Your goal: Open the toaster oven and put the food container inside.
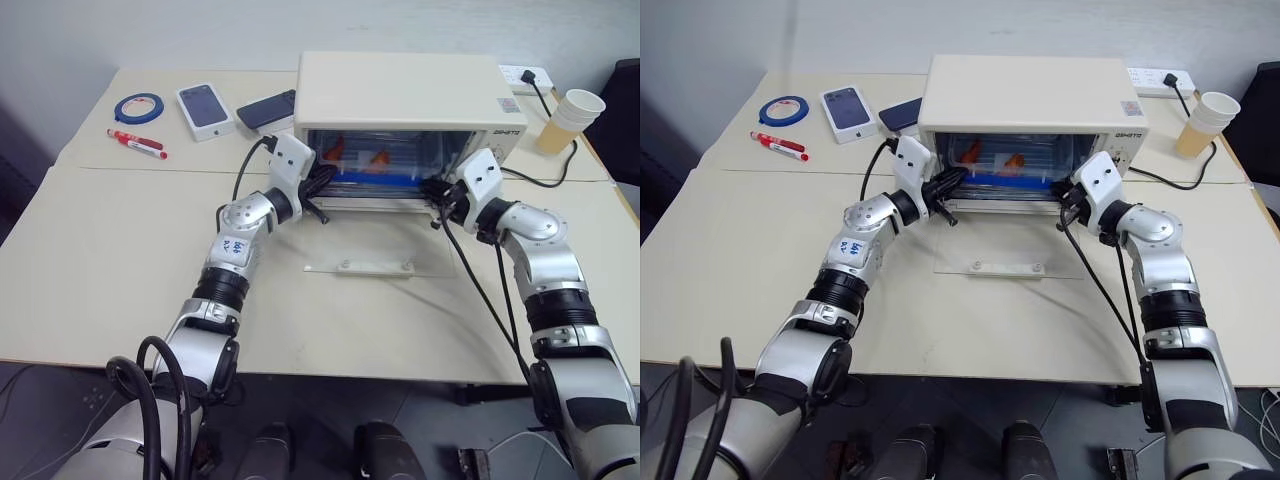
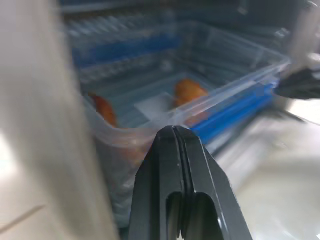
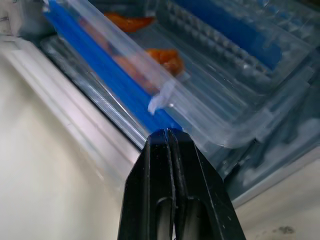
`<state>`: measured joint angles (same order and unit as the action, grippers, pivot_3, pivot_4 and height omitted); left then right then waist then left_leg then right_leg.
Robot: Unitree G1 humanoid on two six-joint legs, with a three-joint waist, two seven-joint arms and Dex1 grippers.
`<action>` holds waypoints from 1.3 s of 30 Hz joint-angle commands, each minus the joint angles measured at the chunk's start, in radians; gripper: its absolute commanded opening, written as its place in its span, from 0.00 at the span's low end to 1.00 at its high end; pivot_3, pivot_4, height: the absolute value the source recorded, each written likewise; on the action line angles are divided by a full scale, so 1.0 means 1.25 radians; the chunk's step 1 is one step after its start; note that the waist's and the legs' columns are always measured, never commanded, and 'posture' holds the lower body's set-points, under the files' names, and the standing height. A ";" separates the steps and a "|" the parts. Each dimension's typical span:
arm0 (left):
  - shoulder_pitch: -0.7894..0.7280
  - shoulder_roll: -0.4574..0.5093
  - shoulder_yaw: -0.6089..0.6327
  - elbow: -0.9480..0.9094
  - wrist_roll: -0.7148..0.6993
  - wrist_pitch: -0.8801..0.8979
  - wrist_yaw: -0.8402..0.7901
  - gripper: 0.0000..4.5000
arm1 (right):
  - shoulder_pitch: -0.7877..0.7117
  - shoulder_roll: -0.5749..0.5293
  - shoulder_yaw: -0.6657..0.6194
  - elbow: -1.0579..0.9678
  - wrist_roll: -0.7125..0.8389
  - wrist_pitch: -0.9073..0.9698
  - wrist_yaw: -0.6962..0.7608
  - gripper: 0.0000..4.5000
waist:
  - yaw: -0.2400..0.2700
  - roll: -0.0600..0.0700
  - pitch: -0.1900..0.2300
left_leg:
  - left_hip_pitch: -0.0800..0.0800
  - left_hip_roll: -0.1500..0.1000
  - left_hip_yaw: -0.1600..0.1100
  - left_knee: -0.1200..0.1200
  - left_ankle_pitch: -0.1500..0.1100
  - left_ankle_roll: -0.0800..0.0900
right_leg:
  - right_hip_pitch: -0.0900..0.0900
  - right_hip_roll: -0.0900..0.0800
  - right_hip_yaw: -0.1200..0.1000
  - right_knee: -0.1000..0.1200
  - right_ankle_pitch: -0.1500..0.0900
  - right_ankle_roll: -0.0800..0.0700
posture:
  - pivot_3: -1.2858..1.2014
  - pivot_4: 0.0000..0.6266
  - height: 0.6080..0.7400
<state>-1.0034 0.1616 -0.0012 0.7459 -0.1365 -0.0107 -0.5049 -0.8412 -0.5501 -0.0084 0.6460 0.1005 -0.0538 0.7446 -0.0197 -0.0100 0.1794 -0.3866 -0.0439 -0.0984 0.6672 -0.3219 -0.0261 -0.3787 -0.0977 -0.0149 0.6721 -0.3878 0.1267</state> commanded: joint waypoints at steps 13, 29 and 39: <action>0.210 0.250 0.056 -0.359 -0.202 0.208 -0.434 0.00 | 0.350 -0.193 -0.142 -0.342 0.128 0.135 0.166 0.01 | -0.006 0.000 0.000 | -0.001 0.001 -0.001 0.000 0.000 0.000 | 0.000 0.000 0.000 0.000 0.000 0.000 | 0.52 0.24 1.00; 0.396 0.418 0.150 -0.415 -0.286 0.288 -0.548 0.00 | 0.323 -0.063 -0.098 -0.117 0.149 -0.045 0.278 0.01 | -0.009 0.002 0.000 | 0.003 0.001 0.000 -0.001 0.001 0.000 | 0.003 0.000 0.001 0.000 0.000 0.000 | 0.52 0.24 1.00; 0.500 0.430 0.200 -0.529 -0.281 0.277 -0.471 0.00 | 0.348 -0.047 -0.213 -0.378 0.377 0.155 0.258 0.01 | -0.007 0.002 0.000 | 0.002 0.001 -0.001 -0.001 0.000 0.000 | 0.003 -0.001 0.000 0.000 0.000 0.000 | 0.52 0.24 1.00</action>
<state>-0.3820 0.6814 0.2059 0.1278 -0.4843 0.3631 -1.1208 -0.4109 -0.5944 -0.2296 0.2668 0.5053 0.0969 1.0853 -0.0279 -0.0071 0.1794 -0.3840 -0.0422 -0.1001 0.6658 -0.3214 -0.0260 -0.3754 -0.0987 -0.0142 0.6713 -0.3877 0.1266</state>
